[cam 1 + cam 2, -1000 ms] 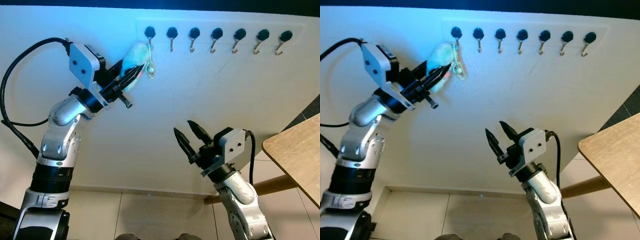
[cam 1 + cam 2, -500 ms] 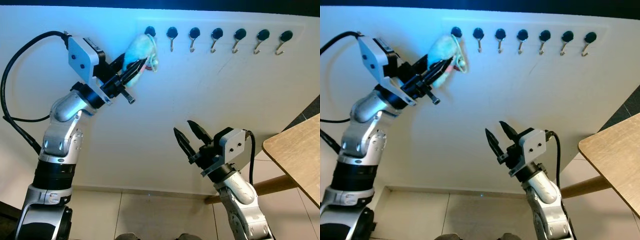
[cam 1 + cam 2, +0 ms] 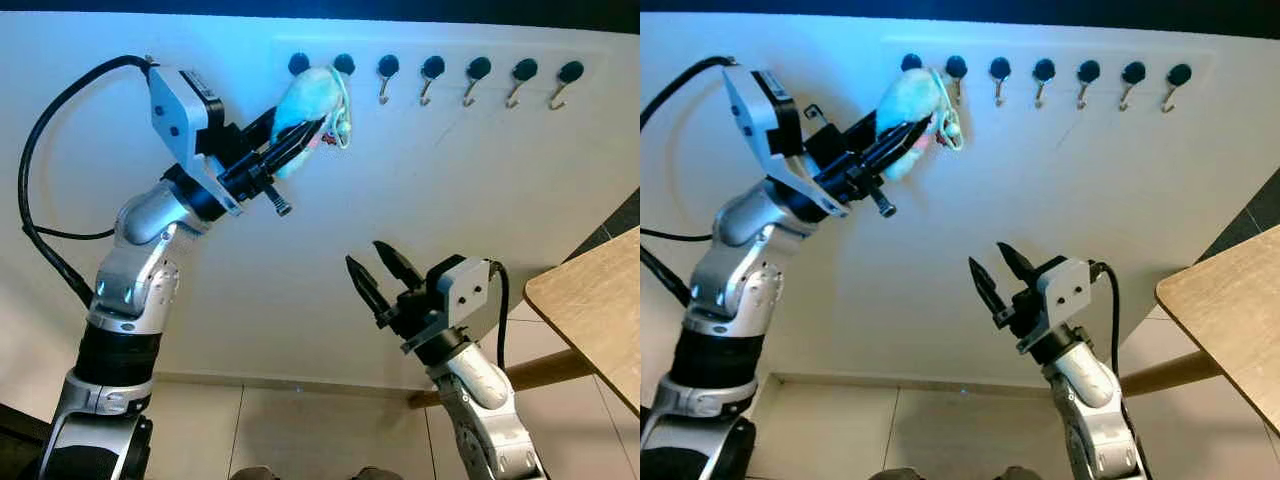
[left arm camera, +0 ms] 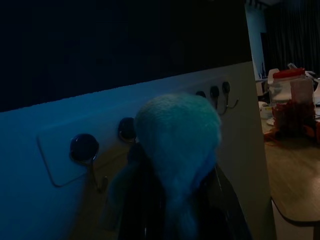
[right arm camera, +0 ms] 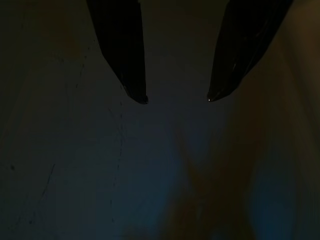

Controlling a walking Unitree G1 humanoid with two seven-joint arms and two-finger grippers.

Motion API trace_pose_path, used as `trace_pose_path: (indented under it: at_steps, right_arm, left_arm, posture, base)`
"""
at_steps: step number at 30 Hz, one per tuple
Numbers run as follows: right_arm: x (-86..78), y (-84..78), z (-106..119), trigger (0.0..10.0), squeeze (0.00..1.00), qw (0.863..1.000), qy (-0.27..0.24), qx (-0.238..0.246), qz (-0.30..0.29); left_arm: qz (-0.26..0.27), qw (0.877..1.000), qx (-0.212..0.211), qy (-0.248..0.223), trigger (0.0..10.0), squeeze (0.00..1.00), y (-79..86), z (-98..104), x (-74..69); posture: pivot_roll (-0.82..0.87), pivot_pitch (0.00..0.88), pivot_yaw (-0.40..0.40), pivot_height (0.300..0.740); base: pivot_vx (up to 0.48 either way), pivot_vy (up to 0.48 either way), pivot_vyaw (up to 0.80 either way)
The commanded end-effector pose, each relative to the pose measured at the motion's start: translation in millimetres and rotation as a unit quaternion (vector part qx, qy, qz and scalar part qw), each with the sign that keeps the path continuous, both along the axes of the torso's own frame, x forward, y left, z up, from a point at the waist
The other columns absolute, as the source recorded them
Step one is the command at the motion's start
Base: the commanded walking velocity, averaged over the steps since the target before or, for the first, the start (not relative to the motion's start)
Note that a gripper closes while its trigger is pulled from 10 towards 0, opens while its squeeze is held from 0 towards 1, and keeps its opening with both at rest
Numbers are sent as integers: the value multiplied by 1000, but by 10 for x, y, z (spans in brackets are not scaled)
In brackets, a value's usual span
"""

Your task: Hang keys on a hook

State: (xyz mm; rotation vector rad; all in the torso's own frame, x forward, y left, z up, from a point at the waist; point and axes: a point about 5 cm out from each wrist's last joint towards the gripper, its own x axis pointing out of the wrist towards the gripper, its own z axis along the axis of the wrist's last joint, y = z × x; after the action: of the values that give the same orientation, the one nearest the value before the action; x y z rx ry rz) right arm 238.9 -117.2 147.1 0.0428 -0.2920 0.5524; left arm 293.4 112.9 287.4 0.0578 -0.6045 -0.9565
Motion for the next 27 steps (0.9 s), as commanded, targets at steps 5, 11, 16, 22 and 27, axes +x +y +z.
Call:
trace_pose_path:
  at_steps: [5,11,16,22,27]
  right_arm:
    - [-14,30,19,10000,0,1000,1,7,7]
    - [-7,117,158,10000,0,999,-28,5,27]
    - [-6,158,269,10000,0,998,-46,12,32]
    - [8,183,388,10000,0,997,-65,19,36]
    - [2,198,375,10000,0,997,-61,15,40]
  left_arm:
    - [24,1000,14,5,10000,0,-74,-24,74]
    - [44,999,20,3,10000,0,-68,-52,166]
    - [51,998,23,5,10000,0,-35,-60,190]
    - [70,997,31,7,10000,0,32,-104,225]
    - [84,996,31,9,10000,0,154,-130,241]
  posture:
    - [13,64,13,740]
    - [11,68,17,740]
    - [10,73,18,740]
    - [11,74,17,740]
    - [14,77,17,740]
  base:
    - [0,0,0]
    - [0,0,0]
    - [0,0,0]
    - [0,0,0]
    - [0,0,0]
